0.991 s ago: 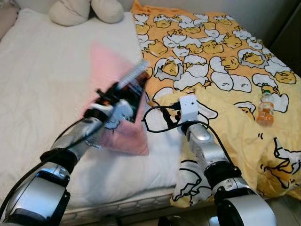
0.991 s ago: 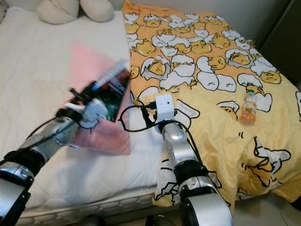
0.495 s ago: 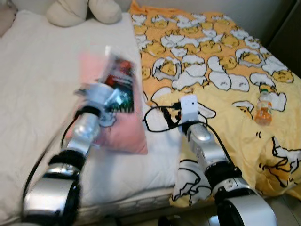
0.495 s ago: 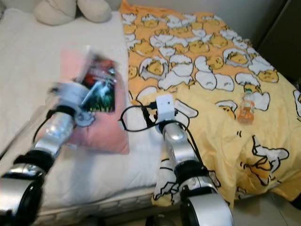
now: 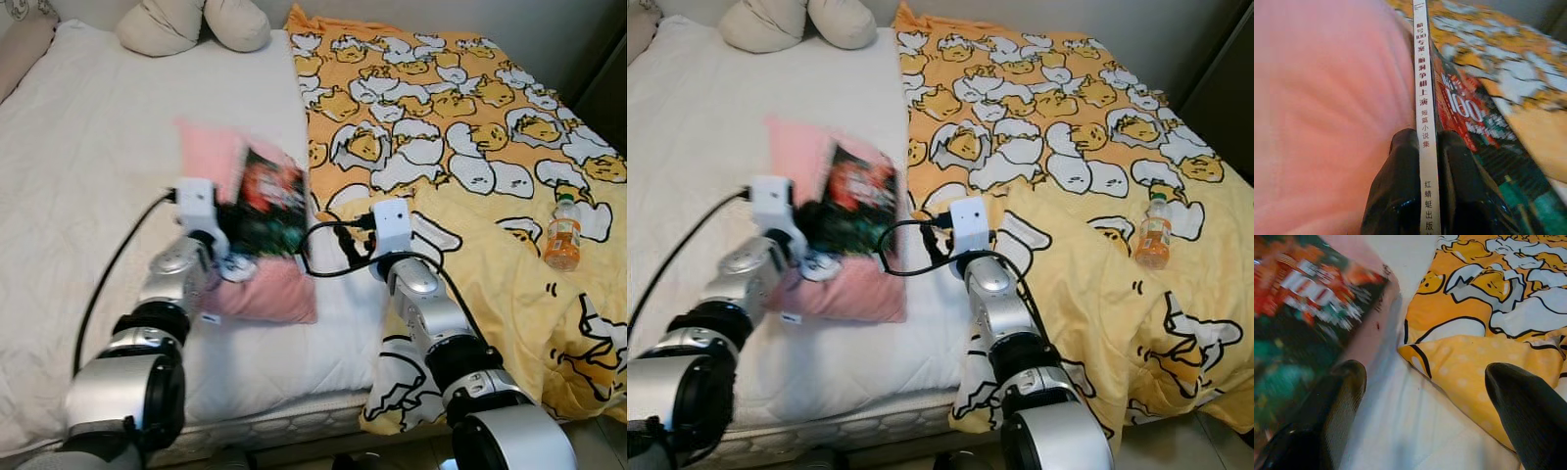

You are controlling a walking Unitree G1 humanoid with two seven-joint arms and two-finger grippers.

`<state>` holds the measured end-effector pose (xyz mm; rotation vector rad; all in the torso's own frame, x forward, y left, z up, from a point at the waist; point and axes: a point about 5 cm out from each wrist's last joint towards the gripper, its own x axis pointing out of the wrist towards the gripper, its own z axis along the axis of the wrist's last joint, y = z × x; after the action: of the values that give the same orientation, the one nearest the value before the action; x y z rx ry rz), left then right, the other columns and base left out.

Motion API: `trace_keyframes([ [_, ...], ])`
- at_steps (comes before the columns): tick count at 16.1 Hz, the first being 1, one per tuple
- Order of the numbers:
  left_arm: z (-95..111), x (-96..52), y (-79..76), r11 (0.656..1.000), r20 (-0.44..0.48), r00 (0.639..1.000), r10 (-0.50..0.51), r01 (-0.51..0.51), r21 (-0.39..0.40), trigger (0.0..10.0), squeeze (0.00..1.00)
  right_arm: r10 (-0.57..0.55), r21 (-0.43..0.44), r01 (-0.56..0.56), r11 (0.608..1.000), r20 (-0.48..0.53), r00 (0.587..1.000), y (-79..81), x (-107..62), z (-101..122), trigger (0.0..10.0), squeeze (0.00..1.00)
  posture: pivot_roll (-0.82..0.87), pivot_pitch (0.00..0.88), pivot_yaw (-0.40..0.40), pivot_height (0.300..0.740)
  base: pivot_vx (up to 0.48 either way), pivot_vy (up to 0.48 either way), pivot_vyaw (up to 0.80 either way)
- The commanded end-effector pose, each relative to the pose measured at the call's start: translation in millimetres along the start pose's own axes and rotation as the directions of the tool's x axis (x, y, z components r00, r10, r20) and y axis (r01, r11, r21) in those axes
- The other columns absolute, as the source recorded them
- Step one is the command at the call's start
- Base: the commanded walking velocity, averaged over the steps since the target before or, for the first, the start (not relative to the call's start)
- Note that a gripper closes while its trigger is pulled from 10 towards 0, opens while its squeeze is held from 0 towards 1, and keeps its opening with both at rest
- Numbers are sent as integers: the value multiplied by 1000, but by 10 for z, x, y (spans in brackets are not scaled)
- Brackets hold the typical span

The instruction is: Clean up the room

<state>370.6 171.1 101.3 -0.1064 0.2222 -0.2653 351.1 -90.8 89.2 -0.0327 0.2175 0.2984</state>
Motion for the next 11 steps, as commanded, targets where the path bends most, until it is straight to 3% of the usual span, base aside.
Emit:
trace_keyframes([
  [1, -192, -3, -108, 998, -99, 994, -55, 55, -9, 314, 1000, -3, 1, 3, 1000, -30, 1000, -24, -27, -76, 10000, 0, -8, 47, -67, 732, 0, 0, 0],
  [2, -180, 2, -109, 999, -98, 994, -52, 52, -3, 2627, 1000, -2, 2, 3, 1000, -32, 999, -20, -29, -83, 10000, 0, -10, 48, -65, 732, 0, 0, 0],
  [3, -172, 3, -92, 999, -105, 994, -40, 41, 8, 8784, 1000, -2, 3, 2, 1000, -33, 999, -15, -32, -87, 10000, 0, -11, 49, -64, 732, 0, 0, 0],
  [4, -161, -2, -53, 999, -108, 994, -10, 14, 34, 10000, 1000, -2, 3, 2, 1000, -35, 999, -16, -33, -90, 10000, 0, -11, 49, -64, 732, 0, 0, 0],
  [6, -128, -33, 91, 977, -116, 987, 113, -89, 192, 10000, 1000, -1, 0, 1, 1000, -38, 999, -24, -33, -91, 10000, 0, -11, 49, -64, 732, 0, 0, 0],
  [7, -110, -58, 175, 937, -112, 976, 187, -144, 318, 10000, 0, -1, -1, 0, 1000, -39, 999, -26, -33, -91, 10000, 0, -9, 49, -68, 732, 0, 0, 0],
  [9, -33, -85, 268, 881, -48, 964, 261, -217, 420, 10000, 0, 1, -1, -1, 1000, -40, 999, -23, -32, -91, 10000, 0, -9, 49, -68, 732, 0, 0, 0],
  [11, 12, -101, 324, 868, -19, 955, 296, -261, 423, 10000, 0, 4, -1, -4, 1000, -41, 999, -14, -32, -93, 10000, 0, -9, 48, -70, 732, 0, 0, 0],
])
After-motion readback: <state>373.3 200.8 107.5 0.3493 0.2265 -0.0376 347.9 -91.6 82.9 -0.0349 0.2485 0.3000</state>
